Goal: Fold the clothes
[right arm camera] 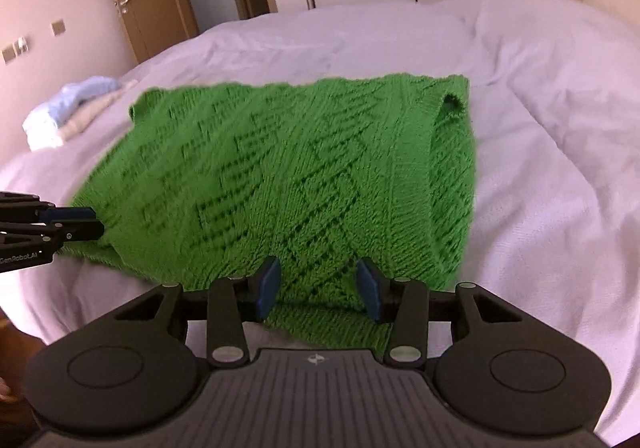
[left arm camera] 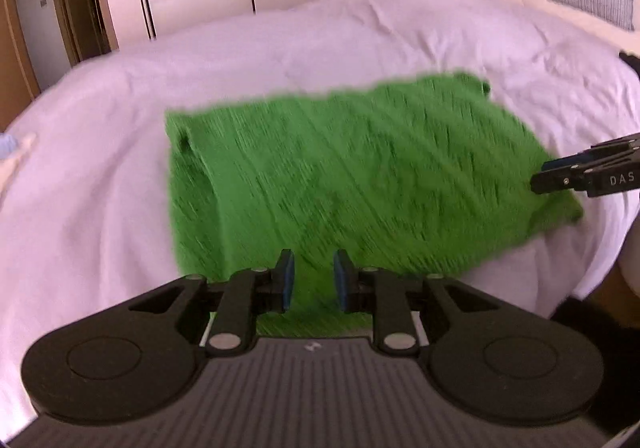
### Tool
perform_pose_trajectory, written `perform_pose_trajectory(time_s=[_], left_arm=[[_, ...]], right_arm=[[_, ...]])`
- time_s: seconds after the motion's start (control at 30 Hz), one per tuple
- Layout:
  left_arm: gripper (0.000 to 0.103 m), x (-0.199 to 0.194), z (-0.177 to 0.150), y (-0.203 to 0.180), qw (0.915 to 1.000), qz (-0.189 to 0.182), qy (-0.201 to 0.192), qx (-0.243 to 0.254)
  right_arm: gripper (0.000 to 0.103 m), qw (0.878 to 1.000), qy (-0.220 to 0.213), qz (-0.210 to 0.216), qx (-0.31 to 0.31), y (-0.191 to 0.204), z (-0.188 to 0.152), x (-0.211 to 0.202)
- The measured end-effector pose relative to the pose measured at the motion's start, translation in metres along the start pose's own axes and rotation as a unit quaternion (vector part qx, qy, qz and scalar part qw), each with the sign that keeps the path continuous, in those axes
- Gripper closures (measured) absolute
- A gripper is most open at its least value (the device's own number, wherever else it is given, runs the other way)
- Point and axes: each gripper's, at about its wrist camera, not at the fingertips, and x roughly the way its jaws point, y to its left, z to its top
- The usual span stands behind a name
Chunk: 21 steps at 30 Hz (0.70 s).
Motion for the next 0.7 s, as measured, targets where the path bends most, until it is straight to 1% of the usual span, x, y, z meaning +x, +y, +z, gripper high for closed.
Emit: perform_pose_trajectory(time_s=[0.07,0.13,0.2,0.27,0.33,0.37,0.43,0.5,0.53,0.57,0.6,0.67,0.7], left_arm=[[0.083,0.000,0.021,0.013,0.9997,0.006,-0.024,-0.001],[0.083,0.011,0.046,0.027,0.9988,0.012,-0.047,0.001],[0.083,0.031,0.067,0.037,0.9975,0.022,-0.066,0.011],[0.083,0.056,0.082,0.047,0.9972,0.020,-0.070,0.016],[0.085,0.082,0.089,0.059,0.9979,0.006,-0.062,0.013],[0.087,0.095,0.091,0.065,0.9984,0.001,-0.056,0.011],[0.087,0.120,0.088,0.081,0.9993,-0.005,-0.038,0.000],[0.087,0.144,0.074,0.102,0.9993,-0.016,-0.012,-0.033],[0.088,0.154,0.064,0.112,0.9982,-0.026,-0.002,-0.055],[0.090,0.162,0.056,0.121,0.9964,-0.038,0.001,-0.076],[0.090,0.165,0.049,0.129,0.9939,-0.050,-0.006,-0.099],[0.092,0.165,0.037,0.143,0.9863,-0.071,-0.021,-0.147],[0.092,0.164,0.035,0.147,0.9834,-0.076,-0.025,-0.163]], right_arm=[[0.058,1.000,-0.026,-0.010,-0.001,-0.005,0.019,-0.004],[0.058,0.998,-0.057,-0.022,-0.010,-0.009,0.043,-0.003],[0.058,0.996,-0.081,-0.032,-0.016,-0.014,0.068,0.009],[0.058,0.995,-0.091,-0.039,-0.023,-0.023,0.091,0.033],[0.058,0.994,-0.094,-0.049,-0.029,-0.032,0.110,0.060],[0.058,0.994,-0.090,-0.057,-0.032,-0.037,0.117,0.074],[0.059,0.994,-0.081,-0.063,-0.043,-0.048,0.125,0.101],[0.059,0.995,-0.061,-0.063,-0.053,-0.062,0.122,0.126],[0.063,0.995,-0.051,-0.064,-0.057,-0.069,0.120,0.138],[0.064,0.996,-0.040,-0.059,-0.051,-0.078,0.115,0.147],[0.064,0.997,-0.028,-0.054,-0.044,-0.087,0.111,0.156],[0.067,0.999,-0.033,-0.035,-0.002,-0.104,0.102,0.160],[0.071,0.999,-0.036,-0.031,0.014,-0.110,0.101,0.160]])
